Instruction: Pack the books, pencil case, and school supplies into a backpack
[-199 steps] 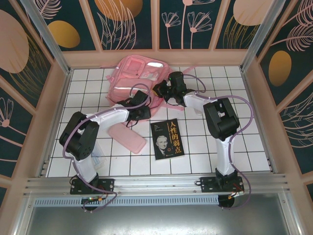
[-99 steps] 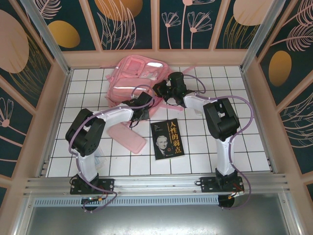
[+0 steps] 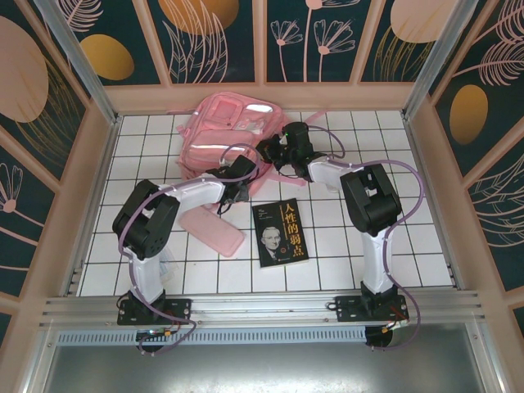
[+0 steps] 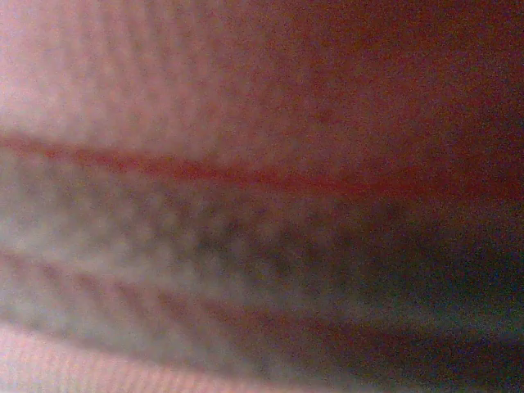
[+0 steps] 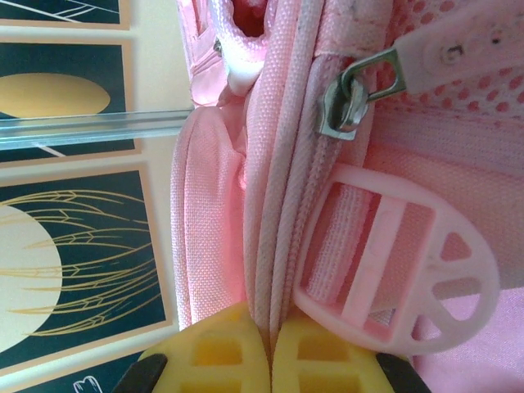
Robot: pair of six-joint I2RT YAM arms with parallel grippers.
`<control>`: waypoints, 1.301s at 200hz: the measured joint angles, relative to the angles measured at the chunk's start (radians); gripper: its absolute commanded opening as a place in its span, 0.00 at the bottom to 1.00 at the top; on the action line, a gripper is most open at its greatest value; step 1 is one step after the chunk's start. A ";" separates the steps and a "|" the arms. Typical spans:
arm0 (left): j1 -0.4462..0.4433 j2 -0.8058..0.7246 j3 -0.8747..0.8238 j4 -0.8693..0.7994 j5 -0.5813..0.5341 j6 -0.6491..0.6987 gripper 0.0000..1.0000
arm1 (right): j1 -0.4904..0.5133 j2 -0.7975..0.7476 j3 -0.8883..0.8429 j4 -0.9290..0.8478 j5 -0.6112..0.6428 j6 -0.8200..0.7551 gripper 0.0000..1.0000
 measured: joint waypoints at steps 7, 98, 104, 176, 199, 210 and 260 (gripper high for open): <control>0.000 -0.009 -0.003 -0.002 0.009 0.003 0.00 | -0.002 -0.001 0.000 -0.001 -0.003 0.000 0.00; 0.029 -0.124 -0.026 -0.056 0.154 0.110 0.00 | -0.044 -0.056 -0.063 -0.023 -0.008 -0.079 0.00; 0.032 -0.124 -0.026 -0.061 0.154 0.116 0.00 | -0.044 -0.056 -0.063 -0.030 -0.008 -0.091 0.00; 0.080 -0.126 -0.026 -0.140 0.116 0.208 0.00 | -0.083 -0.083 -0.062 -0.134 -0.023 -0.216 0.00; 0.085 -0.141 -0.025 -0.164 0.114 0.238 0.00 | -0.104 -0.095 -0.062 -0.161 -0.023 -0.245 0.00; 0.090 -0.148 -0.023 -0.181 0.104 0.251 0.00 | -0.114 -0.099 -0.062 -0.175 -0.022 -0.262 0.00; 0.124 -0.200 -0.020 -0.192 0.227 0.298 0.00 | -0.161 -0.096 -0.010 -0.251 -0.039 -0.339 0.09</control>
